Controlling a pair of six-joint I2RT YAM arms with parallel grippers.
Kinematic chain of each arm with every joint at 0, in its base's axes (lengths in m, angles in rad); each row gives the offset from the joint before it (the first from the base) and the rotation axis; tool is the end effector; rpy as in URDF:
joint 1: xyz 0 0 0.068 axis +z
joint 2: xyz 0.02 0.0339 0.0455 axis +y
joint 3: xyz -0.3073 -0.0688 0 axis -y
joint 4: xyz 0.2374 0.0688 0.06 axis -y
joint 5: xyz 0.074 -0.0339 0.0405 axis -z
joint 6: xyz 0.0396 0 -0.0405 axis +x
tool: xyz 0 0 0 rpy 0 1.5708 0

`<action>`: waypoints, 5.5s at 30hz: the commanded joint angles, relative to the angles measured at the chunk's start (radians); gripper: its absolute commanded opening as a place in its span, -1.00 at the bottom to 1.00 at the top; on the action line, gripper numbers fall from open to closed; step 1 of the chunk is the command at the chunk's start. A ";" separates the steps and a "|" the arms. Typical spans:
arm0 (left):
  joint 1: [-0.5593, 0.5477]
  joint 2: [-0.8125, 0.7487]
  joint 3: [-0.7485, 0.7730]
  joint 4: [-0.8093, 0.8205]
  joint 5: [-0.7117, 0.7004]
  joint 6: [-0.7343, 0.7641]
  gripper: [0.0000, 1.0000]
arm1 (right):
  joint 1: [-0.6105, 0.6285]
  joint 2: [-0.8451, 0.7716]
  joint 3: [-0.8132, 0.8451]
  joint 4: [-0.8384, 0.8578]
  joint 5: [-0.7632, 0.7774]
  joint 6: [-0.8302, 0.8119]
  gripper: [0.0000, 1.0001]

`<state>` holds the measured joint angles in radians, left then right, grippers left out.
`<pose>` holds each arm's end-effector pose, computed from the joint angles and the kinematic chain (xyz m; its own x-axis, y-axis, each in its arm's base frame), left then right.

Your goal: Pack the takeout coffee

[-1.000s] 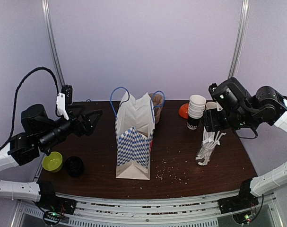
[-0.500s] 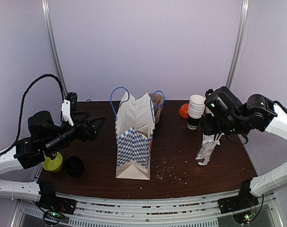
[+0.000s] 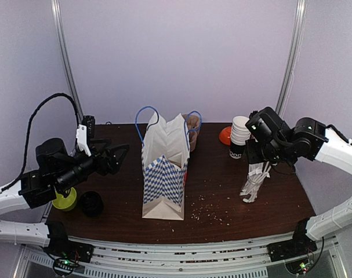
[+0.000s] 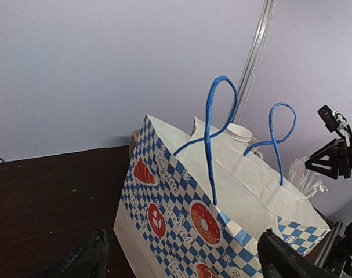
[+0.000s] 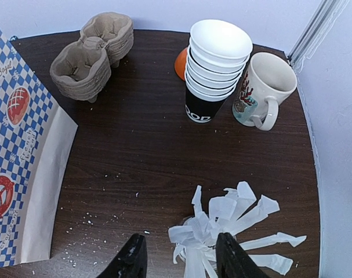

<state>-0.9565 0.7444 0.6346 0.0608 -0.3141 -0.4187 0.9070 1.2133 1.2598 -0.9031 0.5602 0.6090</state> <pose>0.0953 -0.1139 0.3499 -0.2695 -0.2888 -0.9187 0.5361 0.7475 -0.3923 0.1504 0.1582 0.3911 -0.6409 -0.0328 -0.7669 -0.1051 0.9934 0.0454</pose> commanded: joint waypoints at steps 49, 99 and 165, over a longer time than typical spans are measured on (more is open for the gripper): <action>0.002 0.012 0.004 0.057 0.006 0.003 0.75 | -0.031 0.073 0.361 -0.320 0.028 -0.087 -1.00; 0.003 -0.055 0.098 0.011 -0.133 0.050 0.89 | -0.030 -0.116 0.595 0.156 -0.385 -0.411 -1.00; 0.003 -0.082 -0.007 0.077 -0.120 -0.016 0.97 | 0.220 0.607 0.829 0.152 -0.503 -0.518 -0.03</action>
<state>-0.9565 0.6525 0.5945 0.1043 -0.4408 -0.4606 1.1275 1.8687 2.0563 -0.7353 0.0628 0.0681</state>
